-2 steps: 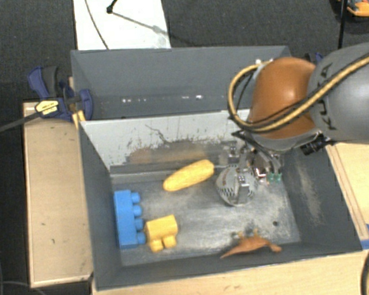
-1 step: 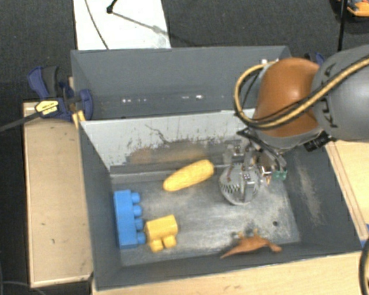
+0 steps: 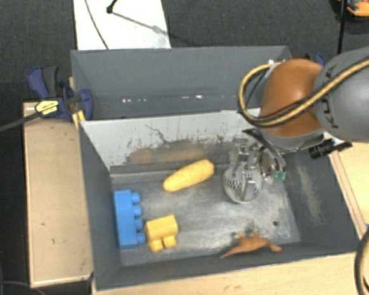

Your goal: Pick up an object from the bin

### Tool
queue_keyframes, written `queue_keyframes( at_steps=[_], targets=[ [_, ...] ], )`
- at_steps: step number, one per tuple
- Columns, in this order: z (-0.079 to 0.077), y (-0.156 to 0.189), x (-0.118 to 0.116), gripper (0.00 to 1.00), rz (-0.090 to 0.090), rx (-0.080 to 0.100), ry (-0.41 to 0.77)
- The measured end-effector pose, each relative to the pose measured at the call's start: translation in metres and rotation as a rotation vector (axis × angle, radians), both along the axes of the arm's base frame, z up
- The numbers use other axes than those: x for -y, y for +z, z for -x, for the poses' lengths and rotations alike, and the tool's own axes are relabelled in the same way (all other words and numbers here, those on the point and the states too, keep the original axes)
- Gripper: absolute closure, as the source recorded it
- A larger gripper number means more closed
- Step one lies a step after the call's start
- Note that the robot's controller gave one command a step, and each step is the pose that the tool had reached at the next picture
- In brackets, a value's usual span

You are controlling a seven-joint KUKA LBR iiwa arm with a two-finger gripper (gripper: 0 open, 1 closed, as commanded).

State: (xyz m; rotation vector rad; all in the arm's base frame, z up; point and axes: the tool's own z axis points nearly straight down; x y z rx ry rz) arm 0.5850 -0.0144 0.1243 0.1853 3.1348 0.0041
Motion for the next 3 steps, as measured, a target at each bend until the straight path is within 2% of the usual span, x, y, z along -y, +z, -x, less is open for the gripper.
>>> queue_keyframes(
  at_steps=[1,2,3],
  targets=[
    [0.003,-0.02,0.005,0.0,-0.002,0.008,0.025],
    [0.005,-0.033,0.022,1.0,-0.01,0.015,-0.194],
    [0.005,-0.033,0.022,1.0,-0.01,0.015,-0.194]
  ],
)
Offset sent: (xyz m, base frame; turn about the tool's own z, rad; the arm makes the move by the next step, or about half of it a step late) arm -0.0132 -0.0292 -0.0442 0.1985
